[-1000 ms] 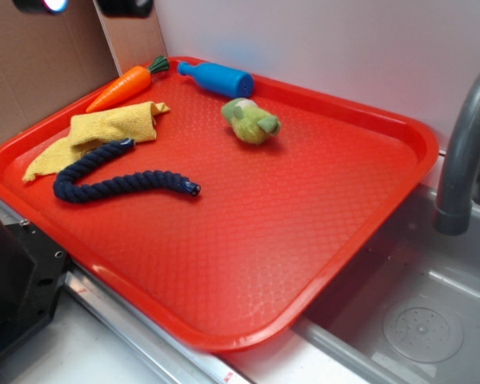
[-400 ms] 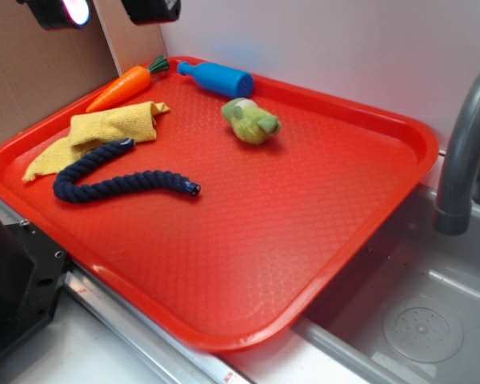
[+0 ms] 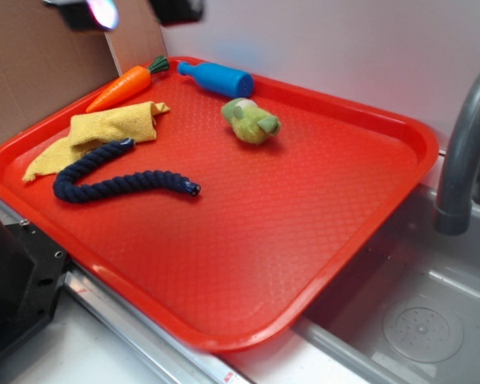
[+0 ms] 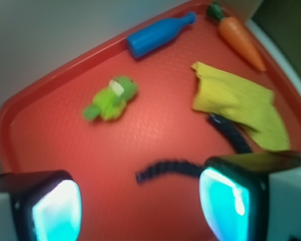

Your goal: Grab the green animal.

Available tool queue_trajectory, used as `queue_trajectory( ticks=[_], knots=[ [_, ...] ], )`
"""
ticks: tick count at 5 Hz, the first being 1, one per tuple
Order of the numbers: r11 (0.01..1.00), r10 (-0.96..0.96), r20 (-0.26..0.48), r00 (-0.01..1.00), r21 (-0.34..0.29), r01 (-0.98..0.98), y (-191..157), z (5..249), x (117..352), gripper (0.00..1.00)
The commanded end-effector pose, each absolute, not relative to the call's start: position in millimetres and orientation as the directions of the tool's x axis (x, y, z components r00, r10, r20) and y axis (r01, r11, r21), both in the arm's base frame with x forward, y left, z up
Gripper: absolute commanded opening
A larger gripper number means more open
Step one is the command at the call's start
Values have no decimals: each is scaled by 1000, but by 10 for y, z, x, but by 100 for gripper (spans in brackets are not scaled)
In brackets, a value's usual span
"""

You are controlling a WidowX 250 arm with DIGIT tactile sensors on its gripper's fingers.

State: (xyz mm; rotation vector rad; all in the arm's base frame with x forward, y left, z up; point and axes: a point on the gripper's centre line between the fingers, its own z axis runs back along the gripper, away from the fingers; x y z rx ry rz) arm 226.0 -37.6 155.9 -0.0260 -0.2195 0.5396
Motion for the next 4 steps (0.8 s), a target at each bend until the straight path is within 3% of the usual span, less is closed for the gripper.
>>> queue_trajectory(
  ticks=[1, 2, 4],
  knots=[
    [795, 602, 259, 755, -111, -596, -202, 1114, 2847, 100],
    [785, 615, 196, 764, -59, -616, -130, 772, 3080, 100],
    [821, 566, 100, 818, 17, -570, -340, 249, 3252, 97]
  ],
)
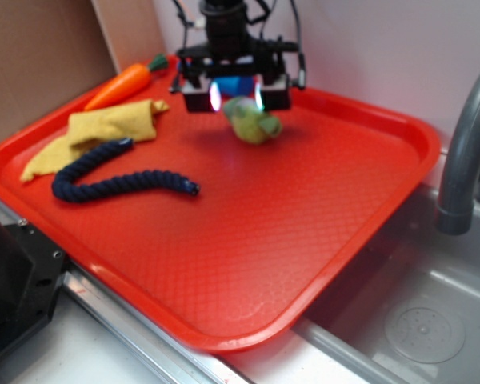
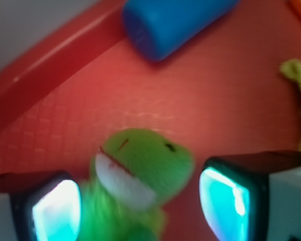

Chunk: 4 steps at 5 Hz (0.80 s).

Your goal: Grab the green animal.

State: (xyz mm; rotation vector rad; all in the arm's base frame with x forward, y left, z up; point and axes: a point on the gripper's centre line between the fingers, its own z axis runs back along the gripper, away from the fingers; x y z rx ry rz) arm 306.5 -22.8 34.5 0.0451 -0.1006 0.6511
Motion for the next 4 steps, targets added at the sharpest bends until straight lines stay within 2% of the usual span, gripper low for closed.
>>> queue_trajectory(
  ticks=[1, 2, 3, 4],
  knots=[
    [841, 539, 132, 832, -39, -539, -335, 471, 3112, 0],
    [930, 367, 106, 924, -64, -362, -378, 963, 2732, 0],
    [964, 236, 177, 955, -165, -208, -349, 1429, 2367, 0],
    [969, 164, 185, 969, -217, -122, -417, 1918, 2225, 0]
  ],
)
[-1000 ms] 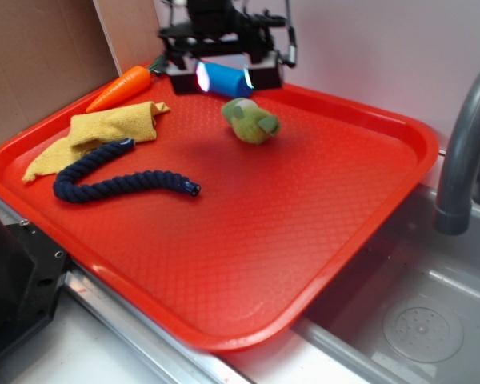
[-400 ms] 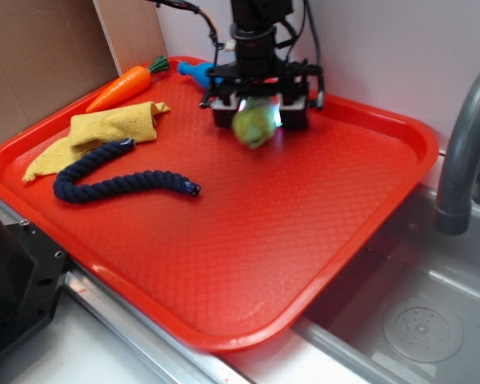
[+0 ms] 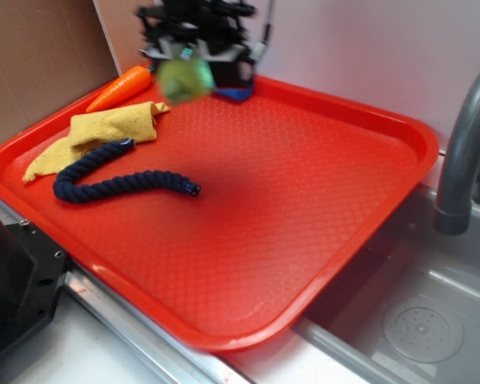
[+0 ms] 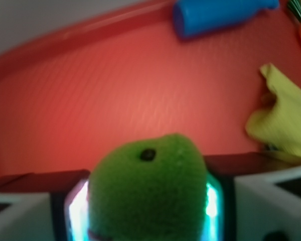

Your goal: Grab the green animal.

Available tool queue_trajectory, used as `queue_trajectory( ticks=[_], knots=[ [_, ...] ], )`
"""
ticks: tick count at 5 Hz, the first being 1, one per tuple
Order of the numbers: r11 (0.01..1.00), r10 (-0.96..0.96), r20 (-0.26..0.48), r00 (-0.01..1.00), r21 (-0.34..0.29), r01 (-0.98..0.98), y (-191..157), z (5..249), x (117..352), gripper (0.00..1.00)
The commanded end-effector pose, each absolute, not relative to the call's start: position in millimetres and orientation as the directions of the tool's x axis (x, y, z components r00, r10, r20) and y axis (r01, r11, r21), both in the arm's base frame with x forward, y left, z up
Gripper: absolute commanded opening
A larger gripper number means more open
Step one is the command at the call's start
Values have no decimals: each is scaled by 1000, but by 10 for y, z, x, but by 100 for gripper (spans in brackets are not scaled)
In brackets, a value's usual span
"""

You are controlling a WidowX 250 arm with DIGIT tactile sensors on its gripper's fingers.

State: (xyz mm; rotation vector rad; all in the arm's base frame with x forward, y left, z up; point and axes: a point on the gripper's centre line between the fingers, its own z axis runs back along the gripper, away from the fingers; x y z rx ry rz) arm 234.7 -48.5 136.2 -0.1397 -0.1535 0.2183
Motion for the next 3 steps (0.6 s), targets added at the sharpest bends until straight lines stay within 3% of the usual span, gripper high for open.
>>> queue_trajectory(
  ticks=[1, 2, 3],
  knots=[
    [976, 136, 187, 973, -196, -99, -453, 2370, 2238, 0],
    [971, 170, 188, 967, -197, -133, -408, 2328, 2317, 0],
    [983, 150, 198, 969, -137, -124, -370, 2177, 2385, 0]
  ],
)
